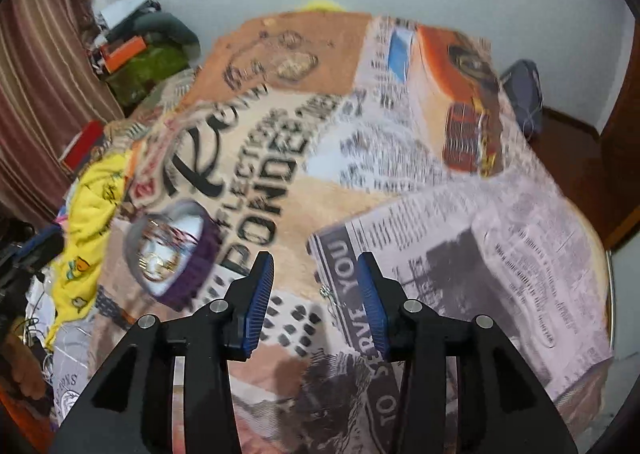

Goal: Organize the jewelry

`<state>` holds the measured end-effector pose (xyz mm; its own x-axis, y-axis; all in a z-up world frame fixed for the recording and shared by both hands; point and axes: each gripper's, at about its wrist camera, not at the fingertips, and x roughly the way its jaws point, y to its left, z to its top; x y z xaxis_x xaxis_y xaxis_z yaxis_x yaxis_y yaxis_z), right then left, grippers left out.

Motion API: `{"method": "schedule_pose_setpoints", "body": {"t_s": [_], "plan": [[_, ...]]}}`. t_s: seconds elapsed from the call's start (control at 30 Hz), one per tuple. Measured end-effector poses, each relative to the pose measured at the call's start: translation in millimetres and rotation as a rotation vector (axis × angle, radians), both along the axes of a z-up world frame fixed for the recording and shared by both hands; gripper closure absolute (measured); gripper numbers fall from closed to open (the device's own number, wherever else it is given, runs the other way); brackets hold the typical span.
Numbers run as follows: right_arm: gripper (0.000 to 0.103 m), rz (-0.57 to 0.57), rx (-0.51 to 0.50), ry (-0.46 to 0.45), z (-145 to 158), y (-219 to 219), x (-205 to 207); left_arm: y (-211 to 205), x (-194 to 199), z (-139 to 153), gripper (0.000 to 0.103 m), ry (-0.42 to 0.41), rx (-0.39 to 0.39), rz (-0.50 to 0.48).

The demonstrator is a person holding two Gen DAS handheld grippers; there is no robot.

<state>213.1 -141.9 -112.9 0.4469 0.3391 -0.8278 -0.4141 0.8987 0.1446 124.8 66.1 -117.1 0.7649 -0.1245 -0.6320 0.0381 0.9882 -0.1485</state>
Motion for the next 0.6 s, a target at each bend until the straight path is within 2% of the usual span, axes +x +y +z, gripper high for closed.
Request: {"method": "schedule_pose_setpoints", "body": {"t_s": [0.23,0.27,0.37,0.47,0.6], "plan": [[0.064,0.038,-0.105,0.068,-54,16,11,2,7,-15,0.094,0.034,-0.009,0.002],[0.067,0.042,-0.125,0.075,-61,19,13,3,8,-17,0.094,0.038,-0.008,0.004],[0.071,0.055,-0.145,0.042,-62,20,10,5,11,-21,0.094,0.043,-0.004,0.008],[0.092,0.078,-0.158,0.032,-60,21,5,6,14,-23,0.094,0.048,-0.009,0.012],[0.093,0.074,-0.159,0.026,-61,23,2,6,15,-24,0.094,0.049,-0.016,0.015]]}}
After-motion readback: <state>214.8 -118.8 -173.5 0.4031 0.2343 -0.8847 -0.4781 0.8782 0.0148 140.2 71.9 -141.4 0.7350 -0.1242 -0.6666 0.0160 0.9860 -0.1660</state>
